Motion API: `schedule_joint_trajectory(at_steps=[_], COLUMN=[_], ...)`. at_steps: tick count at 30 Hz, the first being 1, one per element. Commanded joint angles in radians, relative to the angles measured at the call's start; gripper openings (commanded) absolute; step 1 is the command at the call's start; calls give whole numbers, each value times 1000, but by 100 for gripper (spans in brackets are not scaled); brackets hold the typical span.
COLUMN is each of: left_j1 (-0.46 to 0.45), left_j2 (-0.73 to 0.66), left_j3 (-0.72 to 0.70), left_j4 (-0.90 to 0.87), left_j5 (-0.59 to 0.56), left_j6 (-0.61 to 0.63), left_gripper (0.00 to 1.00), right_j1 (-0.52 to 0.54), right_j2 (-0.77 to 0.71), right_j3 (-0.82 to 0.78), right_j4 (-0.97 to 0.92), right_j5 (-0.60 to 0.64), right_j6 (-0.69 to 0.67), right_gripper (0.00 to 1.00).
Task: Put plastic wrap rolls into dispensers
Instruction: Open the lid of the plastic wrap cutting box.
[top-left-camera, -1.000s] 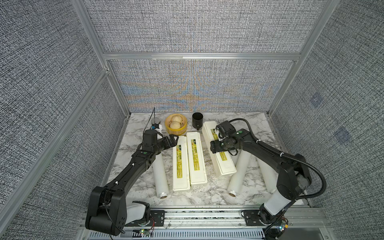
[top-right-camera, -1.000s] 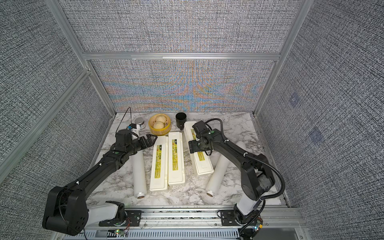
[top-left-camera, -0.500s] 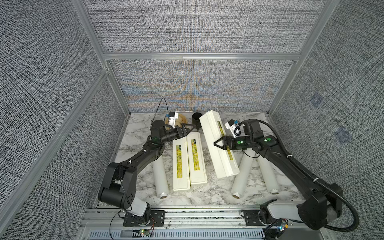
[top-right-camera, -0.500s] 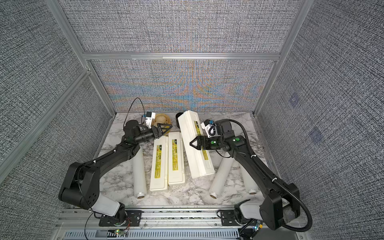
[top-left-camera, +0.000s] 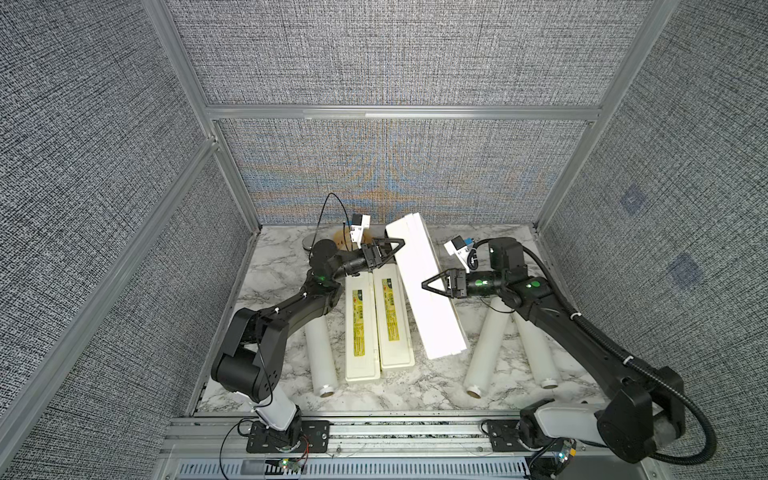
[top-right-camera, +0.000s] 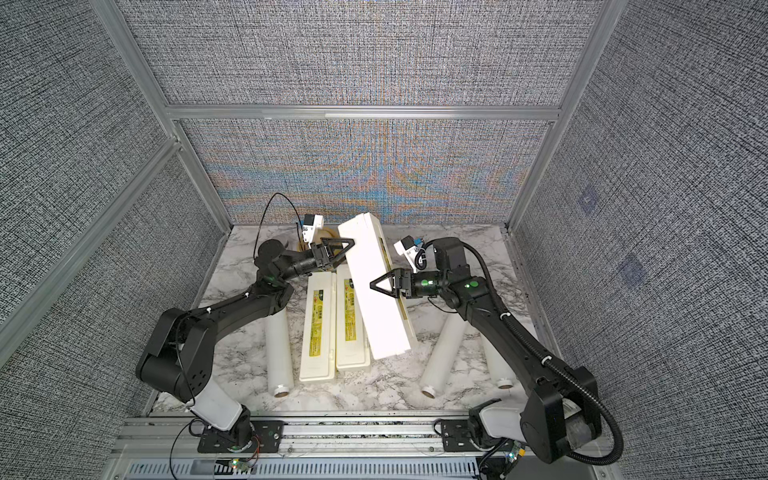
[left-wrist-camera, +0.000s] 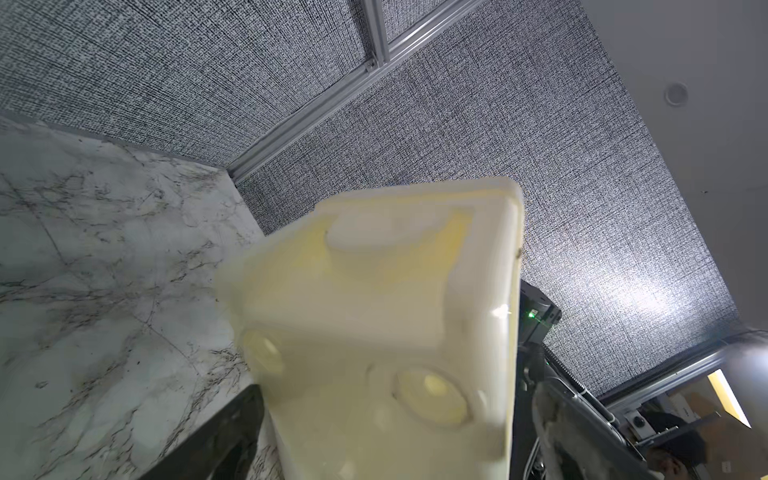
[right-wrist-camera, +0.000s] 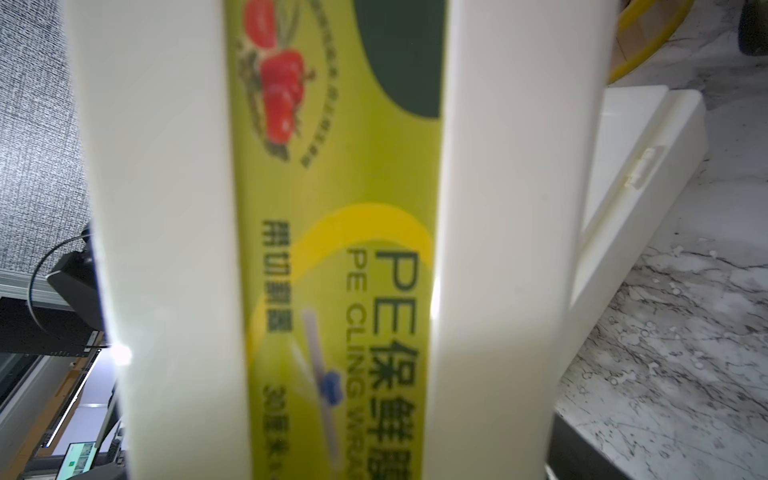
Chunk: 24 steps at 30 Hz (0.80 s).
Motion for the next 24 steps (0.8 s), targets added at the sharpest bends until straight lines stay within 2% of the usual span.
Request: schedule_joint_trajectory(at_steps=[1,14,18,22,24], left_j1=[-4,-6,-18,-19,-20], left_j2=[1,2,13,13,13], left_j3=[21,34,42,35,35], left_j4=[63,-14,3,-1,-13], left_j5=[13,2,14,20,19], left_j6=[-14,-3,-11,-8,-5], left_gripper=[100,100,90,90,86], right_j1=[13,16,17,18,18], right_j2=[7,2,13,17,19], right_j3=[7,9,8,12,13], right_j4=[62,35,60,60,56], right_j5=[-73,-59,-73,-71,-70], right_j6=[23,13,31,33,32], right_gripper=[89,88,88,88,88])
